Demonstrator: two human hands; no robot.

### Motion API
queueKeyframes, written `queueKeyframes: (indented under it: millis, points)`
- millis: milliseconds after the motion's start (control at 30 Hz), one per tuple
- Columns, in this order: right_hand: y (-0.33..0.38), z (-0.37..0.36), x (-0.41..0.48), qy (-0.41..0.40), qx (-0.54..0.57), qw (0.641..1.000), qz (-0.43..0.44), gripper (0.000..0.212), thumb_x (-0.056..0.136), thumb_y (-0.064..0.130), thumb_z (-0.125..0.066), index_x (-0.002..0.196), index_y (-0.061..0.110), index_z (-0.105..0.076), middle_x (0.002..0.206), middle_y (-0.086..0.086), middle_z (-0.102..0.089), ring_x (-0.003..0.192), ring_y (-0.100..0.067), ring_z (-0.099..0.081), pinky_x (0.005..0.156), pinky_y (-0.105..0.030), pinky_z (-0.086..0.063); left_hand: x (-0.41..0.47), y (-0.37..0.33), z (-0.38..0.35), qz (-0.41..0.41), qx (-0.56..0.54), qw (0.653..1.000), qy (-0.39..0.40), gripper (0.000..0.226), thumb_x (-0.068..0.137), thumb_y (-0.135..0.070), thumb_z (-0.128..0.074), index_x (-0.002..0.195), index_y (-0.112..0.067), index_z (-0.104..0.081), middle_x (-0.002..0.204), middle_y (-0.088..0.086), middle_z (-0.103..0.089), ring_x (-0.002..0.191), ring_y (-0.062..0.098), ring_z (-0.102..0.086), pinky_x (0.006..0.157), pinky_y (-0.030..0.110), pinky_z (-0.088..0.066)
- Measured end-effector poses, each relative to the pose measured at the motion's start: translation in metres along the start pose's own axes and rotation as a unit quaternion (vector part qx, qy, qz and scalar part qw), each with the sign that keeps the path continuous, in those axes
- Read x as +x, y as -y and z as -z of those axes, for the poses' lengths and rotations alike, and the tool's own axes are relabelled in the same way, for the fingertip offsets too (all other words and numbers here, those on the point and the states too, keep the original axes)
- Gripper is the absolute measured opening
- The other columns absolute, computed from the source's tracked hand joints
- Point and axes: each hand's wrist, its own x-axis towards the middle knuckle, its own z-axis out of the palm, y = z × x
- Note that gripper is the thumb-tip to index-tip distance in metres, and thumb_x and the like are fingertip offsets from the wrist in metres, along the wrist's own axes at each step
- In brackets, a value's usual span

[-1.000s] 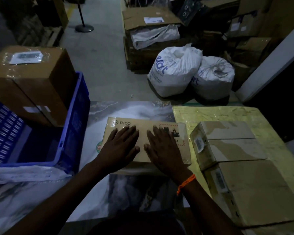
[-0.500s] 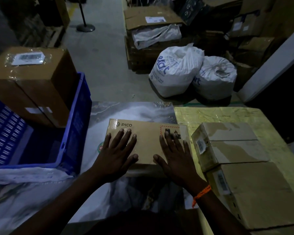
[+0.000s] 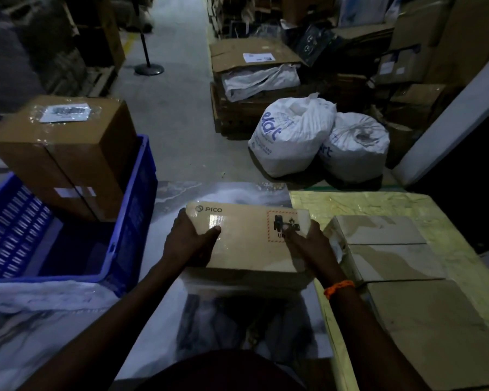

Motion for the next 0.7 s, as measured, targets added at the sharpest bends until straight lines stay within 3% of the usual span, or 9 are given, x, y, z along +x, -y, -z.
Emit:
queueKeyframes:
  millis: [67, 200, 333, 400, 467, 567, 700]
  points:
    - [0.005, -0.001, 0.001, -0.027, 0.022, 0.999, 0.023, 0.089, 0.077, 0.069, -0.072, 0.144, 0.019, -0.043, 0.129, -0.005, -0.067, 0.114, -0.027, -0.067, 0.096, -0.046, -0.057, -0.001, 0.001, 0.0, -0.028, -0.034, 0.999, -0.021, 0.092, 0.075, -0.062, -0.079, 0.144, -0.018, -0.037, 0.141, 0.004, -0.054, 0.123, 0.026, -0.056, 0.096, 0.04, -0.045]
    - [0.012, -0.001, 0.001, -0.07, 0.069, 0.994, 0.04, 0.067, 0.088, 0.048, -0.077, 0.137, 0.014, -0.046, 0.115, 0.003, -0.062, 0.108, -0.021, -0.064, 0.087, -0.039, -0.054, -0.006, 0.004, 0.0, -0.07, -0.116, 0.989, -0.06, 0.107, 0.065, -0.067, -0.078, 0.149, -0.022, -0.03, 0.147, -0.001, -0.047, 0.123, 0.014, -0.049, 0.097, 0.037, -0.045]
    - [0.002, -0.006, -0.008, -0.1, 0.112, 0.988, 0.021, 0.066, 0.089, 0.049, -0.075, 0.138, 0.013, -0.047, 0.121, 0.001, -0.061, 0.113, -0.02, -0.062, 0.086, -0.033, -0.05, -0.013, 0.02, -0.002, -0.079, -0.155, 0.982, -0.08, 0.09, 0.071, -0.051, -0.085, 0.143, -0.02, -0.04, 0.143, 0.0, -0.048, 0.124, 0.013, -0.051, 0.101, 0.033, -0.048]
    - [-0.01, -0.015, -0.018, -0.102, 0.104, 0.989, 0.011, 0.077, 0.086, 0.062, -0.073, 0.142, 0.015, -0.048, 0.125, -0.001, -0.062, 0.118, -0.021, -0.062, 0.094, -0.037, -0.054, -0.018, 0.032, -0.004, -0.043, -0.156, 0.984, -0.077, 0.085, 0.074, -0.065, -0.077, 0.139, -0.02, -0.047, 0.139, 0.002, -0.05, 0.119, 0.015, -0.056, 0.098, 0.035, -0.052]
    - [-0.021, -0.023, -0.03, -0.106, 0.066, 0.992, 0.015, 0.09, 0.08, 0.075, -0.069, 0.146, 0.016, -0.049, 0.138, -0.006, -0.06, 0.127, -0.024, -0.057, 0.106, -0.046, -0.051, -0.024, 0.045, -0.007, -0.015, -0.137, 0.987, -0.078, 0.085, 0.076, -0.08, -0.064, 0.136, -0.02, -0.056, 0.132, 0.003, -0.056, 0.11, 0.014, -0.061, 0.088, 0.028, -0.055]
    - [-0.04, -0.032, -0.044, -0.093, 0.01, 0.996, 0.002, 0.084, 0.089, 0.05, -0.076, 0.155, 0.011, -0.041, 0.154, -0.013, -0.048, 0.142, -0.03, -0.045, 0.115, -0.042, -0.04, -0.036, 0.066, -0.015, -0.02, -0.075, 0.995, -0.067, 0.068, 0.086, -0.064, -0.069, 0.134, -0.016, -0.061, 0.123, 0.005, -0.06, 0.101, 0.011, -0.061, 0.074, 0.011, -0.044]
    - [-0.066, -0.039, -0.06, -0.084, -0.007, 0.996, -0.028, 0.076, 0.09, 0.035, -0.08, 0.151, 0.008, -0.045, 0.147, -0.015, -0.051, 0.135, -0.033, -0.05, 0.102, -0.031, -0.041, -0.061, 0.084, -0.027, -0.021, -0.057, 0.997, -0.057, 0.053, 0.087, -0.044, -0.078, 0.128, -0.016, -0.059, 0.118, 0.0, -0.056, 0.102, 0.014, -0.059, 0.079, 0.023, -0.047]
